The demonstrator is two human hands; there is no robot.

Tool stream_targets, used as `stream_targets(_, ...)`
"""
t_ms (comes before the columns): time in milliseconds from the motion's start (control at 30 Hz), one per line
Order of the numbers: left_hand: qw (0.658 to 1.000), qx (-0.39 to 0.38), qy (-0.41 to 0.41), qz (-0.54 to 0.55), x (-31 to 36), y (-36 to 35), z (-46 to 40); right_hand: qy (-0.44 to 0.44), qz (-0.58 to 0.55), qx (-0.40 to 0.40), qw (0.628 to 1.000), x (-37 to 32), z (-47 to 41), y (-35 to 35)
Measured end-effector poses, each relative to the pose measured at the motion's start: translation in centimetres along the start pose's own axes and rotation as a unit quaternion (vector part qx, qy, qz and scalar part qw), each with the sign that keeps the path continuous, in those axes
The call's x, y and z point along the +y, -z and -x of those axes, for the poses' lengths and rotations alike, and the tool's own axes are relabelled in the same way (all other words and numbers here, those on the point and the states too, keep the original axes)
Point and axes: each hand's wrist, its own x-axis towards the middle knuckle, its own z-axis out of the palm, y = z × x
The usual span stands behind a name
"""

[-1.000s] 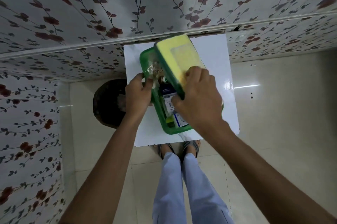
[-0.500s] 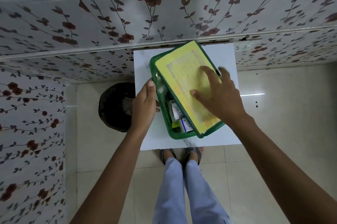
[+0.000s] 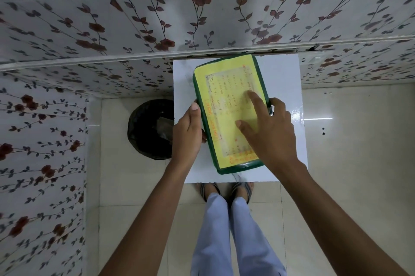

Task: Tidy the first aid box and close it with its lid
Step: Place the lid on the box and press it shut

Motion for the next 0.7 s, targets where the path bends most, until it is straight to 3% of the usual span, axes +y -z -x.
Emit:
stream_targets(500, 0.997, 0.008, -0.055, -0.051, -0.7, -0.3, -0.2, 0.054, -0.003, 0.017, 0.998, 1.0, -0.5, -0.1)
stream_targets(700, 1.0, 0.018, 0.008, -0.021, 0.5, -0.2, -1.8, -0.034, -0.097, -0.061, 0.993, 0.3, -4.4, 1.8)
